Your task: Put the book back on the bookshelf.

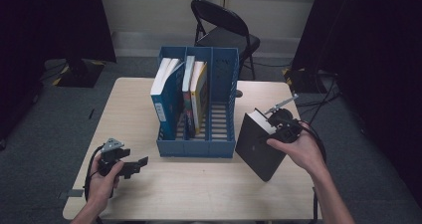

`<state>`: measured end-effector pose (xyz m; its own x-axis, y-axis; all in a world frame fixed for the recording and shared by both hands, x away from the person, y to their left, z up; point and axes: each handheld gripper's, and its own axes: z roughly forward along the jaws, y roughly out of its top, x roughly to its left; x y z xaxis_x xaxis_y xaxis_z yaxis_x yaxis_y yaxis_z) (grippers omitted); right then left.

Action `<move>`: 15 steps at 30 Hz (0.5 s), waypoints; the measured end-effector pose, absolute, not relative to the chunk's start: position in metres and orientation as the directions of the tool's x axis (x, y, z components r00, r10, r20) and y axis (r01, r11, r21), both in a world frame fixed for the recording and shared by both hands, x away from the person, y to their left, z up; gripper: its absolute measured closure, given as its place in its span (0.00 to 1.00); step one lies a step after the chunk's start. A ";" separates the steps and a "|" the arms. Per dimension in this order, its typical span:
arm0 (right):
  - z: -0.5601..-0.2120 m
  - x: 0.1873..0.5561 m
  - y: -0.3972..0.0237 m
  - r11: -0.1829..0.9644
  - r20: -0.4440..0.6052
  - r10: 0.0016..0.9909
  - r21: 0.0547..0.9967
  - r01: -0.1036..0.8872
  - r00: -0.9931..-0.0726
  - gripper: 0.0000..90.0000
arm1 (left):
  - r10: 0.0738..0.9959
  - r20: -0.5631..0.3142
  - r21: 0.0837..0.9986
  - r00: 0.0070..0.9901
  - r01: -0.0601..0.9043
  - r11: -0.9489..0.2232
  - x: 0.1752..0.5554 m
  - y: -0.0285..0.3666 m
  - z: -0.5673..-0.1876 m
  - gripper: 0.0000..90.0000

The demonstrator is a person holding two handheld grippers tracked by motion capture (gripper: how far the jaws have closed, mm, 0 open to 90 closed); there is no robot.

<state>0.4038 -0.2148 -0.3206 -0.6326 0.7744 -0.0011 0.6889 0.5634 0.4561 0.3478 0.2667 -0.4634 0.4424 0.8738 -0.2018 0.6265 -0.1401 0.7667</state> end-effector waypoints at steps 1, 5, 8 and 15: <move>-0.321 0.405 -0.214 0.567 0.010 0.773 0.439 0.697 -0.635 0.53 | 0.874 -0.202 0.767 0.442 0.627 -0.140 0.348 0.267 -0.463 0.19; -0.321 0.407 -0.209 0.587 0.000 0.771 0.388 0.710 -0.637 0.52 | 0.875 -0.201 0.764 0.441 0.630 -0.142 0.350 0.265 -0.464 0.19; -0.322 0.412 -0.209 0.575 0.034 0.781 0.347 0.741 -0.623 0.52 | 0.872 -0.201 0.760 0.446 0.633 -0.148 0.351 0.263 -0.465 0.19; -0.321 0.418 -0.211 0.567 0.045 0.793 0.309 0.763 -0.608 0.53 | 0.874 -0.202 0.760 0.441 0.634 -0.145 0.352 0.264 -0.466 0.19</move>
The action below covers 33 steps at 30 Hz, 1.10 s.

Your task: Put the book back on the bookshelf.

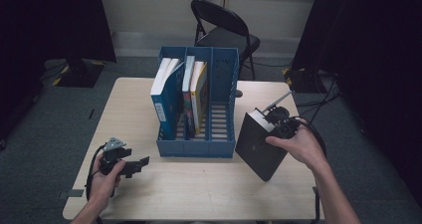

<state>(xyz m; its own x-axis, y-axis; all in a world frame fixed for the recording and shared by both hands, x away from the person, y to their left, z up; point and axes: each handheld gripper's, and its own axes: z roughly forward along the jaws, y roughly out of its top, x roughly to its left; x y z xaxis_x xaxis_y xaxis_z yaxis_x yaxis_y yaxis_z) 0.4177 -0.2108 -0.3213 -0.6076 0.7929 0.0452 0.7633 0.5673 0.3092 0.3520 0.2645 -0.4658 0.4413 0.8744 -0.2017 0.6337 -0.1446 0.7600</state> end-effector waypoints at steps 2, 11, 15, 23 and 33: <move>-0.321 0.418 -0.209 0.571 0.042 0.794 0.295 0.767 -0.607 0.53 | 0.875 -0.200 0.759 0.441 0.635 -0.147 0.352 0.265 -0.465 0.19; -0.321 0.425 -0.208 0.585 0.057 0.784 0.264 0.767 -0.618 0.53 | 0.875 -0.200 0.756 0.441 0.638 -0.149 0.352 0.262 -0.465 0.19; -0.321 0.422 -0.206 0.596 0.022 0.781 0.276 0.755 -0.624 0.57 | 0.878 -0.201 0.754 0.433 0.641 -0.143 0.352 0.263 -0.466 0.19; -0.319 0.423 -0.206 0.568 0.039 0.802 0.257 0.782 -0.596 0.58 | 0.881 -0.203 0.755 0.428 0.641 -0.137 0.352 0.266 -0.466 0.19; -0.313 0.419 -0.207 0.563 0.041 0.807 0.249 0.788 -0.589 0.59 | 0.884 -0.202 0.754 0.421 0.643 -0.134 0.351 0.267 -0.465 0.20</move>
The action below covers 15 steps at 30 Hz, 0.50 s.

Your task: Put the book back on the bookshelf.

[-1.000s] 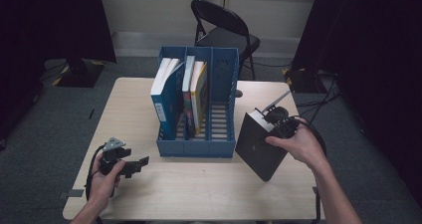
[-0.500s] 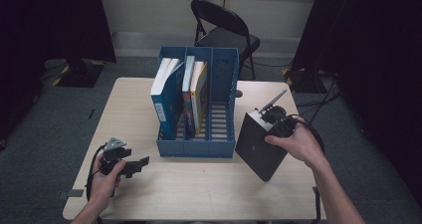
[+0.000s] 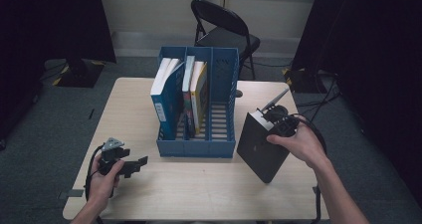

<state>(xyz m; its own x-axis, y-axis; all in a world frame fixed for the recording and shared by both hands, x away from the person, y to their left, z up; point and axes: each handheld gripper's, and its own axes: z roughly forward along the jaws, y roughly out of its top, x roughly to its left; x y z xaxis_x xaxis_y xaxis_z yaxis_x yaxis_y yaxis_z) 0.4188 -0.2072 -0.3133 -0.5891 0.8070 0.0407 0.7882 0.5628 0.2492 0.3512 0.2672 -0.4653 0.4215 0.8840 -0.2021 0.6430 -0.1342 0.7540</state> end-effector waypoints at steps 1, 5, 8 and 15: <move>-0.310 0.418 -0.209 0.555 0.041 0.812 0.252 0.792 -0.582 0.59 | 0.885 -0.204 0.754 0.419 0.644 -0.131 0.351 0.267 -0.466 0.20; -0.307 0.416 -0.212 0.542 0.034 0.821 0.268 0.796 -0.570 0.59 | 0.884 -0.202 0.754 0.422 0.643 -0.135 0.351 0.267 -0.466 0.20; -0.302 0.417 -0.214 0.538 0.030 0.824 0.275 0.797 -0.566 0.59 | 0.885 -0.204 0.753 0.420 0.645 -0.133 0.352 0.267 -0.466 0.20; -0.283 0.417 -0.219 0.524 0.034 0.827 0.314 0.792 -0.561 0.59 | 0.883 -0.198 0.760 0.424 0.636 -0.135 0.351 0.267 -0.465 0.20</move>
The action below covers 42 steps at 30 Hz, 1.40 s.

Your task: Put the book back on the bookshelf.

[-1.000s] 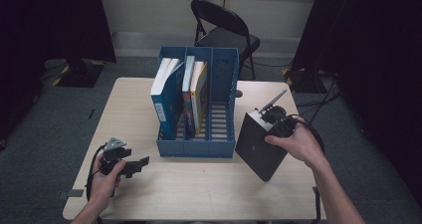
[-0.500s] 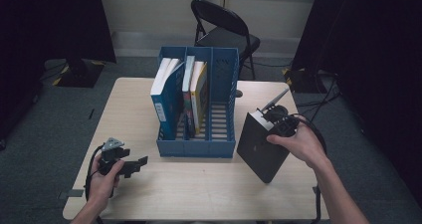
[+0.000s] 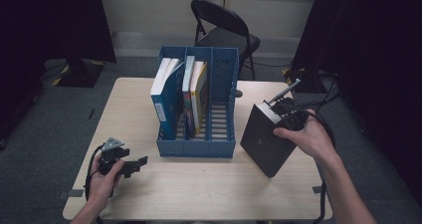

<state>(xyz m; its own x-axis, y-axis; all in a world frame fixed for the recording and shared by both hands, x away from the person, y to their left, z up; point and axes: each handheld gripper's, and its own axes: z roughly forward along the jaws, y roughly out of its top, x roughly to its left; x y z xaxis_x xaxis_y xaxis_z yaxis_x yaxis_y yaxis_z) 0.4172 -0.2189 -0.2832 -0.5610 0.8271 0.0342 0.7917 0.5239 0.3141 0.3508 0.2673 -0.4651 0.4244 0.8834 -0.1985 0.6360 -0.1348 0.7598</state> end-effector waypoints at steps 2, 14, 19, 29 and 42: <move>-0.277 0.417 -0.220 0.521 0.026 0.830 0.324 0.790 -0.558 0.59 | 0.884 -0.198 0.758 0.424 0.638 -0.136 0.351 0.267 -0.465 0.20; -0.245 0.426 -0.215 0.522 0.015 0.827 0.348 0.778 -0.562 0.59 | 0.887 -0.195 0.758 0.420 0.638 -0.136 0.351 0.267 -0.466 0.20; -0.226 0.427 -0.208 0.524 0.003 0.823 0.384 0.760 -0.568 0.59 | 0.887 -0.194 0.756 0.419 0.640 -0.137 0.351 0.266 -0.466 0.20; -0.202 0.444 -0.184 0.504 0.015 0.828 0.416 0.757 -0.560 0.59 | 0.898 -0.197 0.752 0.393 0.648 -0.119 0.351 0.270 -0.467 0.20; -0.208 0.466 -0.142 0.483 0.012 0.845 0.412 0.773 -0.535 0.59 | 0.896 -0.196 0.749 0.399 0.650 -0.126 0.351 0.270 -0.469 0.20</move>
